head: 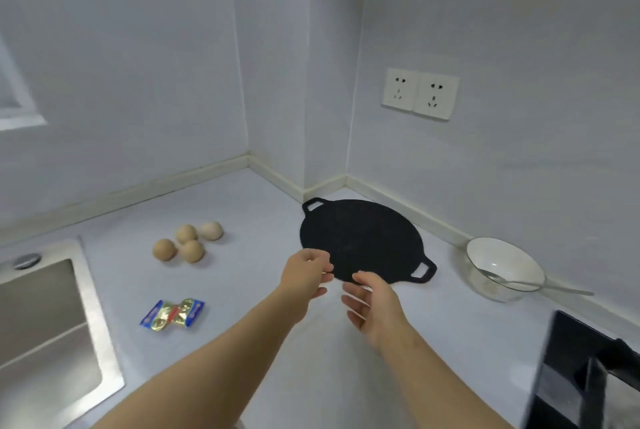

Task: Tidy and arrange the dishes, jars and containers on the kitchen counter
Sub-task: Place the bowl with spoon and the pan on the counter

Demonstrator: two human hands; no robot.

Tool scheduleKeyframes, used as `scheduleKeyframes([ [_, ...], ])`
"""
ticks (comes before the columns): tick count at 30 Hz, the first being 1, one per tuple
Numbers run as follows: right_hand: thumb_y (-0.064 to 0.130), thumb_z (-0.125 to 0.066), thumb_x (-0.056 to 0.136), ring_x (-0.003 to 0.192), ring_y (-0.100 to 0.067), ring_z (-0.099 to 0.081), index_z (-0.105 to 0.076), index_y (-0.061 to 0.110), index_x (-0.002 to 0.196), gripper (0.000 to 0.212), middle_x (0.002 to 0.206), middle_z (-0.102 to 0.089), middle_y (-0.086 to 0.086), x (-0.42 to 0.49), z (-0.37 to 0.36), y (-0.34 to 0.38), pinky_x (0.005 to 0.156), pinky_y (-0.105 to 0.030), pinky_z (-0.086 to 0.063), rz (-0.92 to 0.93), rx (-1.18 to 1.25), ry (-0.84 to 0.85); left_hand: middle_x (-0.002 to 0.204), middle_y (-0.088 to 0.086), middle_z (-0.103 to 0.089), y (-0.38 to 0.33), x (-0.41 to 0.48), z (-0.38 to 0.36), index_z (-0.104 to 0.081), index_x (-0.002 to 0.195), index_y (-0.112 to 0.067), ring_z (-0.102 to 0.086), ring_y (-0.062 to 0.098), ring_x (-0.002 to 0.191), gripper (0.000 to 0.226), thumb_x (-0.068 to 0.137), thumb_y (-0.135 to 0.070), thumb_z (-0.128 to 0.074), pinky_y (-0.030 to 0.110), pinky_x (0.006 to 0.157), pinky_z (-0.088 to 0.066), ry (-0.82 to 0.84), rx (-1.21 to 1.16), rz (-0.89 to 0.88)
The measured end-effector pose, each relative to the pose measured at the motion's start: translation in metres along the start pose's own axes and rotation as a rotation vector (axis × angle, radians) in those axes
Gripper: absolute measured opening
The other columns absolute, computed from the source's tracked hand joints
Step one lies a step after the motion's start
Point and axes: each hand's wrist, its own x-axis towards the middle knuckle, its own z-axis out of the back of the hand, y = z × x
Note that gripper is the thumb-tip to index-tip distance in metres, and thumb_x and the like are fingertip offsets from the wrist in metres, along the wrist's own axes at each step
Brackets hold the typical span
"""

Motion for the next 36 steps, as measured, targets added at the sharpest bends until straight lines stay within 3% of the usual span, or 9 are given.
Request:
scheduleKeyframes([
  [4, 0.023, -0.047, 0.095, 0.088, -0.021, -0.059, -0.057, 0.012, 0.114, 0.024, 0.098, -0.064, -0.005, 0.000, -0.064, -0.024, 0.080, -0.033, -0.044, -0.026, -0.080, 0.125, 0.104, 0.007, -0.061, 0.006, 0.009, 0.078, -0.057, 0.110, -0.013, -0.060, 0.018, 0.091, 0.018, 0.097, -0.015, -0.045, 0.025, 0.074, -0.048, -0.096, 0.100, -0.106],
  [9, 0.022, -0.052, 0.092, 0.084, -0.021, -0.061, -0.059, 0.012, 0.108, 0.020, 0.096, -0.066, -0.006, 0.003, -0.130, -0.038, 0.067, -0.029, -0.045, -0.021, -0.155, 0.182, 0.086, 0.002, -0.060, 0.013, 0.030, 0.163, -0.056, 0.096, -0.015, -0.056, 0.008, 0.069, 0.013, 0.093, -0.009, -0.045, 0.022, 0.061, -0.042, -0.142, 0.205, -0.215],
  [13, 0.021, -0.053, 0.091, 0.077, -0.019, -0.060, -0.060, 0.012, 0.101, 0.014, 0.090, -0.066, -0.006, 0.010, -0.173, -0.044, 0.063, -0.028, -0.044, -0.014, -0.192, 0.186, 0.087, 0.002, -0.058, 0.014, 0.054, 0.210, -0.058, 0.099, -0.017, -0.058, 0.018, 0.080, 0.017, 0.092, -0.010, -0.044, 0.031, 0.077, -0.047, -0.191, 0.298, -0.238],
  [16, 0.019, -0.053, 0.091, 0.076, -0.018, -0.060, -0.058, 0.015, 0.093, 0.007, 0.090, -0.065, -0.005, 0.017, -0.204, -0.052, 0.064, -0.027, -0.043, 0.018, -0.234, 0.180, 0.106, 0.007, -0.058, 0.015, 0.071, 0.241, -0.063, 0.109, -0.017, -0.056, 0.020, 0.089, 0.024, 0.092, -0.014, -0.046, 0.026, 0.074, -0.043, -0.252, 0.390, -0.269],
  [23, 0.010, -0.050, 0.090, 0.072, -0.016, -0.052, -0.056, 0.017, 0.081, 0.012, 0.086, -0.058, -0.004, 0.030, -0.258, -0.071, 0.063, -0.026, -0.040, 0.177, -0.348, 0.080, 0.103, 0.004, -0.052, 0.025, 0.103, 0.292, -0.059, 0.110, -0.016, -0.052, 0.019, 0.082, 0.023, 0.091, -0.019, -0.047, 0.028, 0.066, -0.040, -0.390, 0.555, -0.243],
  [26, 0.011, -0.049, 0.089, 0.082, -0.021, -0.051, -0.057, 0.015, 0.100, 0.014, 0.092, -0.055, -0.002, 0.047, -0.278, -0.077, 0.071, -0.031, -0.041, 0.226, -0.472, 0.051, 0.119, 0.004, -0.043, 0.035, 0.121, 0.304, -0.051, 0.121, -0.020, -0.051, 0.018, 0.094, 0.030, 0.092, -0.023, -0.049, 0.028, 0.071, -0.041, -0.357, 0.584, -0.203],
  [30, 0.027, -0.057, 0.088, 0.096, -0.022, -0.049, -0.041, 0.018, 0.130, 0.046, 0.113, -0.046, -0.003, 0.064, -0.296, -0.081, 0.076, -0.032, -0.042, 0.208, -0.585, 0.123, 0.141, 0.007, -0.029, 0.045, 0.147, 0.308, -0.037, 0.137, -0.022, -0.051, 0.025, 0.113, 0.051, 0.090, -0.033, -0.055, 0.029, 0.084, -0.043, -0.244, 0.573, -0.144],
  [33, 0.036, -0.060, 0.087, 0.099, -0.018, -0.045, -0.034, 0.017, 0.138, 0.060, 0.129, -0.045, -0.009, 0.075, -0.299, -0.088, 0.079, -0.031, -0.039, 0.223, -0.693, 0.152, 0.145, 0.008, -0.024, 0.049, 0.161, 0.307, -0.029, 0.142, -0.021, -0.047, 0.028, 0.120, 0.065, 0.086, -0.025, -0.061, 0.032, 0.094, -0.043, -0.158, 0.581, -0.083],
  [36, 0.033, -0.059, 0.087, 0.104, -0.023, -0.052, -0.035, 0.017, 0.137, 0.058, 0.125, -0.051, -0.010, 0.086, -0.302, -0.091, 0.083, -0.035, -0.046, 0.274, -0.837, 0.129, 0.146, 0.008, -0.023, 0.052, 0.168, 0.306, -0.026, 0.143, -0.021, -0.043, 0.028, 0.124, 0.069, 0.084, -0.023, -0.061, 0.033, 0.095, -0.042, -0.132, 0.631, -0.122],
])
